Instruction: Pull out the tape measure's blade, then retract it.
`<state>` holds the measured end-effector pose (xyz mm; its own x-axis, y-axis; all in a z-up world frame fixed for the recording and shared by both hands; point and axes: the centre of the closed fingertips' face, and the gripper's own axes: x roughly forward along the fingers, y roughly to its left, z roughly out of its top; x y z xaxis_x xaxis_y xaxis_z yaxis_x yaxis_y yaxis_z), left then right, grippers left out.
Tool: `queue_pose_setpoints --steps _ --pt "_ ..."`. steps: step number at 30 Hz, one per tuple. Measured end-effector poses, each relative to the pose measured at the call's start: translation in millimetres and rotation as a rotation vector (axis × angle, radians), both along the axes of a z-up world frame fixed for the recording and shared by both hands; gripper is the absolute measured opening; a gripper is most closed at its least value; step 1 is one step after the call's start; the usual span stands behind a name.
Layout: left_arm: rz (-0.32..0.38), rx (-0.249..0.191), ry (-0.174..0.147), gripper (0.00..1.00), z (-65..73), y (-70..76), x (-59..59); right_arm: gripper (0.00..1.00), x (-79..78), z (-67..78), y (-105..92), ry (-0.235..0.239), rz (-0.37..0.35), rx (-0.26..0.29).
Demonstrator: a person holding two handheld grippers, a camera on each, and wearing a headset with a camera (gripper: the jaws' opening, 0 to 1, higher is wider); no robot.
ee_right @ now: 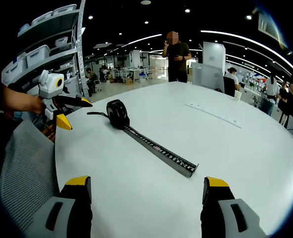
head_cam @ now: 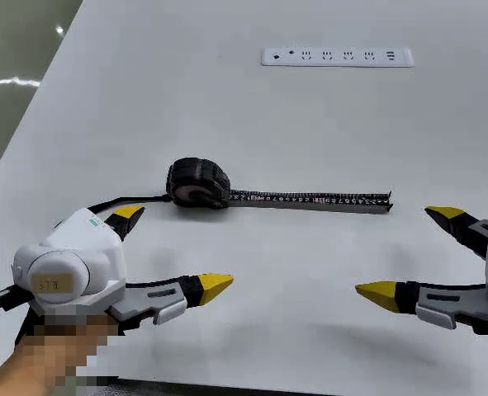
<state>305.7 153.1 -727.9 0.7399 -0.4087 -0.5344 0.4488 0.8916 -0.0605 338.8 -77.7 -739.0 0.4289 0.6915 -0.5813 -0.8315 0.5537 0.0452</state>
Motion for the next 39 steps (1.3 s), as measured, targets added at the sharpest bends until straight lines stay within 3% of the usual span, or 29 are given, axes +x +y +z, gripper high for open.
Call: queue_pose_setpoints --steps 3,16,19,24,39 --pt "0.012 -0.005 -0.011 0.97 4.5 -1.8 0.2 0.94 -2.4 4.2 1.9 0.001 -0.024 0.016" --pt "0.083 -0.024 -0.008 0.99 5.6 -3.8 -0.5 0.99 -4.6 13.1 10.9 -0.004 -0.112 0.048" --pt "0.097 0.001 -0.011 0.99 5.4 -4.1 -0.7 0.99 -3.0 17.7 13.3 -0.005 -0.138 0.073" --pt "0.117 0.008 -0.009 0.99 6.1 -5.1 -0.2 0.99 -2.3 20.8 13.5 -0.028 -0.168 0.066" --pt "0.136 0.021 -0.019 0.99 12.3 -9.4 3.3 0.99 -4.8 22.1 14.1 -0.022 -0.173 0.078"
